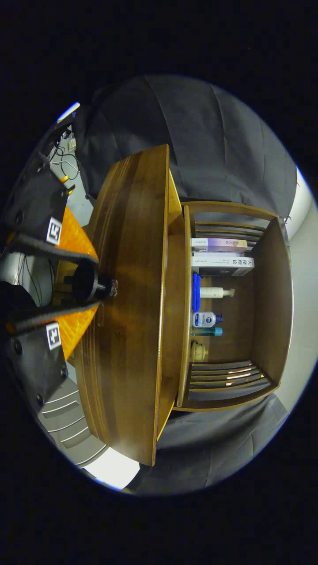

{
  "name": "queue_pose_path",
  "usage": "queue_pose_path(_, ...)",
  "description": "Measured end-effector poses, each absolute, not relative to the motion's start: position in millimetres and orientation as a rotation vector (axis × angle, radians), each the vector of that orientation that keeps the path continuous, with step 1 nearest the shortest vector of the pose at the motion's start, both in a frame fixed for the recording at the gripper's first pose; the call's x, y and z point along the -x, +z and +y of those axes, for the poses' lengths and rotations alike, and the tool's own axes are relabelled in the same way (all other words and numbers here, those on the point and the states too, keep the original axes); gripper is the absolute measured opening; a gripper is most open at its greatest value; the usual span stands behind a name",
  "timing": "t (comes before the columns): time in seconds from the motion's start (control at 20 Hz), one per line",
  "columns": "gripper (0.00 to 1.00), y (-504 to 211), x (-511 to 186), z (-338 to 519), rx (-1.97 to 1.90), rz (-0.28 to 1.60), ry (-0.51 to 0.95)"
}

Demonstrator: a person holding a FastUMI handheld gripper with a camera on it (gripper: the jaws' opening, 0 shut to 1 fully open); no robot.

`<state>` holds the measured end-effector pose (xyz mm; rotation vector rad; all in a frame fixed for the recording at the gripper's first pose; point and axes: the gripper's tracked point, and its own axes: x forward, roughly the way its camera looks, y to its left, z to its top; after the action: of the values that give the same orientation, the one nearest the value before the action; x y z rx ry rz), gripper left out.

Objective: Pull open the drawer, take out the items inside it, and place them on the countertop above the cabinet.

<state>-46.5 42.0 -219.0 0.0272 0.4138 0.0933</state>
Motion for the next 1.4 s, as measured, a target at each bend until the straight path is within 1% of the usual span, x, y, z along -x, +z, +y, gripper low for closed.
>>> queue_pose_path(0.2, 1.00, -197, 62, 10, -0.007, 0.392, 0.070)
queue_pose_path(0.35, 0.99, -169, 67, -12, -0.019, 0.366, 0.060)
queue_pose_path(0.5, 0.99, -137, 63, -33, 0.058, 0.310, 0.034)
queue_pose_path(0.6, 0.99, -122, 57, -41, 0.107, 0.308, 0.028)
queue_pose_path(0.75, 0.99, -100, 38, -36, 0.079, 0.326, 0.058)
queue_pose_path(0.95, 0.99, -79, -7, -31, 0.016, 0.362, 0.069)
queue_pose_path(1.15, 0.99, -89, -46, -18, -0.026, 0.491, 0.104)
queue_pose_path(1.4, 1.00, -117, -87, -15, -0.042, 0.651, 0.094)
